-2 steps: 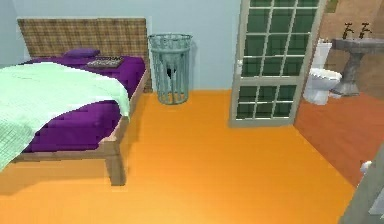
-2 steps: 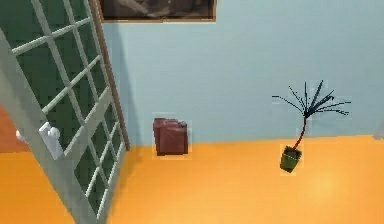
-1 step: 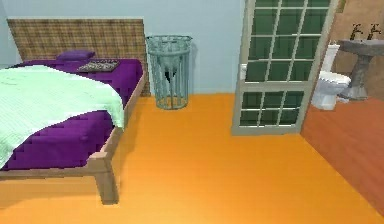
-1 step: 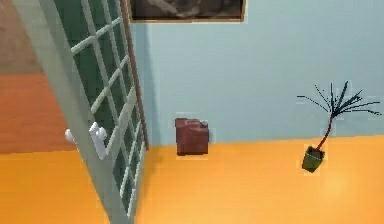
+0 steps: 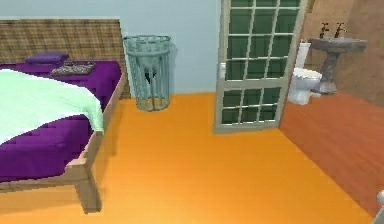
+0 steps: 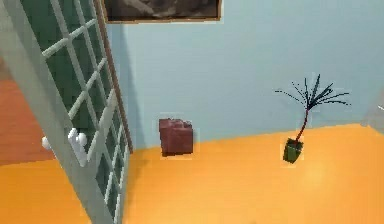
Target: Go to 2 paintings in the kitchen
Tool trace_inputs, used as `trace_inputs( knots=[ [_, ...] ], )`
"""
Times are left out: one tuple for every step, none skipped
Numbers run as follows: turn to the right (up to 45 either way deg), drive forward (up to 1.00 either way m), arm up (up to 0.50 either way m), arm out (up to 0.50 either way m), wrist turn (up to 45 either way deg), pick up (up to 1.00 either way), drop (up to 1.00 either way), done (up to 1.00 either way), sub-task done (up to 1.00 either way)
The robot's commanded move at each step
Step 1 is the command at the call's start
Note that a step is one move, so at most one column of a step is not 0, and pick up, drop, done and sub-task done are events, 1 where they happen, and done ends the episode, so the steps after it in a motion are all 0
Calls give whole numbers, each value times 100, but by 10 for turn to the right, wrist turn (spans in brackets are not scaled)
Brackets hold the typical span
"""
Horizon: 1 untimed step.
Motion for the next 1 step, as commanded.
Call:
trace_inputs(
  knots=[
    [0, 75, 0, 0, 0, 0, 0, 0, 0]
  ],
)
